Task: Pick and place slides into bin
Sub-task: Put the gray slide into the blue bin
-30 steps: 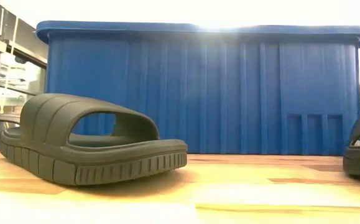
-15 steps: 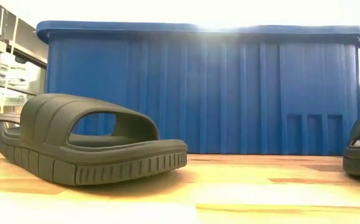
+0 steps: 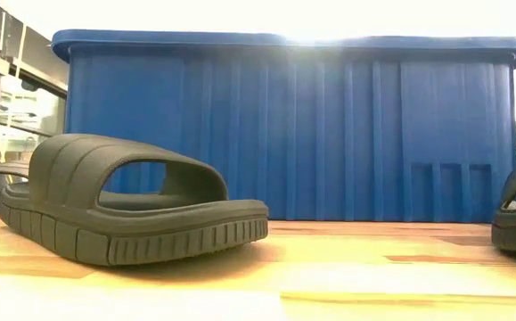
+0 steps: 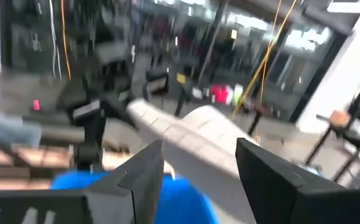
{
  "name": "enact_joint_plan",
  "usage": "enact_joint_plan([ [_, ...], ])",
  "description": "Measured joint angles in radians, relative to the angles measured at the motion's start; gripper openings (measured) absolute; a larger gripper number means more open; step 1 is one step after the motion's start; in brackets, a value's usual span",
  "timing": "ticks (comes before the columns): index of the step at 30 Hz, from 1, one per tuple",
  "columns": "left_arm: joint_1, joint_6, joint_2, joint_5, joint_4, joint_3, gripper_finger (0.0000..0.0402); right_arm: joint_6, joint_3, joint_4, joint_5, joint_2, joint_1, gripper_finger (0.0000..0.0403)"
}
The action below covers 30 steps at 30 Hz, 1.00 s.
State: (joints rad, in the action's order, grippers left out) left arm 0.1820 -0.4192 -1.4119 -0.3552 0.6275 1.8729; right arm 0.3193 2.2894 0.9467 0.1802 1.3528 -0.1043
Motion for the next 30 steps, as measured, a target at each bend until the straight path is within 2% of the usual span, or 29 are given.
enact_joint_plan([
  [3,0.002,-0.009,-0.02,-0.037,0.04,0.0,0.004,0.014,0.0,0.066,0.028,0.05,0.0,0.019],
  [8,0.0,-0.046,-0.071,-0.106,0.154,0.0,0.0038,0.048,-0.001,0.083,0.011,0.134,0.0,0.019],
  [11,-0.015,-0.05,-0.108,-0.134,0.176,-0.002,0.004,0.054,0.0,0.101,0.004,0.171,0.0,0.019],
  [16,-0.033,-0.11,-0.157,-0.238,0.185,-0.001,0.0042,0.052,-0.001,0.136,-0.042,0.222,0.0,0.019],
  [23,-0.032,-0.119,-0.175,-0.237,0.169,0.001,0.004,0.019,0.001,0.17,-0.138,0.27,0.001,0.019],
  [30,-0.032,-0.123,-0.176,-0.24,0.177,0.0,0.0038,0.042,0.0,0.16,-0.104,0.329,0.035,0.019],
])
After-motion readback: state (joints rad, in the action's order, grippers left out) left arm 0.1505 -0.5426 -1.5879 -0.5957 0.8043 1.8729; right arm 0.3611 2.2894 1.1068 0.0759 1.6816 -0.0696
